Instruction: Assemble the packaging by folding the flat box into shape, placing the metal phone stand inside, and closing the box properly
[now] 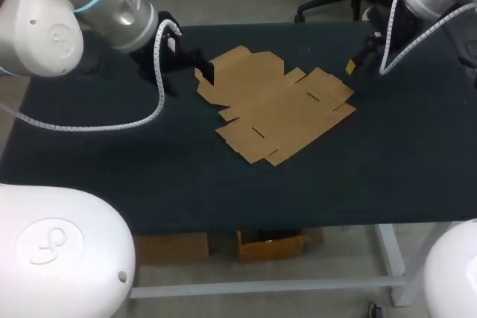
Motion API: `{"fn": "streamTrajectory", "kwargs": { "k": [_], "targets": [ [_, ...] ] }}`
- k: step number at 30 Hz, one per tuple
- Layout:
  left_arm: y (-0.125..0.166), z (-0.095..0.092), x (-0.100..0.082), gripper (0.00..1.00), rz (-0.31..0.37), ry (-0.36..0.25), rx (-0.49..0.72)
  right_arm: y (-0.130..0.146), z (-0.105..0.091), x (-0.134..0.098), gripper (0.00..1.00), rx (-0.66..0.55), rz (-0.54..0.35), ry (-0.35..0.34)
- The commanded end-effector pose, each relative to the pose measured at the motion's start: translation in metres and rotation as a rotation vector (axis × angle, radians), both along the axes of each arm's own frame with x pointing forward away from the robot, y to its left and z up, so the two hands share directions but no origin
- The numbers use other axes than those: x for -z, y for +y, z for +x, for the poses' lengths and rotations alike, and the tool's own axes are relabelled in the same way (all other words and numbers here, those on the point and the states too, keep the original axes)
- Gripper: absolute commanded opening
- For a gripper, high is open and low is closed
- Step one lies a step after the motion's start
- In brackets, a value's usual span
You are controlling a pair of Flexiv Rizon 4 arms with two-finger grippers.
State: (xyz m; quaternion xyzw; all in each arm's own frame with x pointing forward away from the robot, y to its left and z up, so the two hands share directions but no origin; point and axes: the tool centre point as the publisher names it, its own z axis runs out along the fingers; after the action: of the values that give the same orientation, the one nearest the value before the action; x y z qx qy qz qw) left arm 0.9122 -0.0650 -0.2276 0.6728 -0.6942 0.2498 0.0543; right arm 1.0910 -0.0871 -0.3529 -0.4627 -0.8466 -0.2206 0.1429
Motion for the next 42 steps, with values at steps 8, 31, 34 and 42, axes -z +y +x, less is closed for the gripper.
{"fn": "streamTrajectory", "kwargs": {
  "k": [8, 31, 34, 42],
  "targets": [
    [-0.001, -0.008, 0.004, 1.0, 0.004, 0.005, -0.014, 0.012, 0.021, 0.018, 0.79, -0.031, -0.011, 0.152],
    [-0.006, -0.01, 0.01, 1.0, 0.029, 0.013, -0.029, 0.026, 0.013, 0.045, 0.46, -0.101, -0.005, 0.268],
    [-0.006, -0.01, 0.01, 1.0, 0.029, 0.014, -0.031, 0.028, 0.012, 0.046, 0.44, -0.105, -0.006, 0.28],
    [-0.006, -0.011, 0.011, 1.0, 0.029, 0.015, -0.035, 0.034, 0.01, 0.053, 0.39, -0.117, -0.01, 0.305]
  ]
}}
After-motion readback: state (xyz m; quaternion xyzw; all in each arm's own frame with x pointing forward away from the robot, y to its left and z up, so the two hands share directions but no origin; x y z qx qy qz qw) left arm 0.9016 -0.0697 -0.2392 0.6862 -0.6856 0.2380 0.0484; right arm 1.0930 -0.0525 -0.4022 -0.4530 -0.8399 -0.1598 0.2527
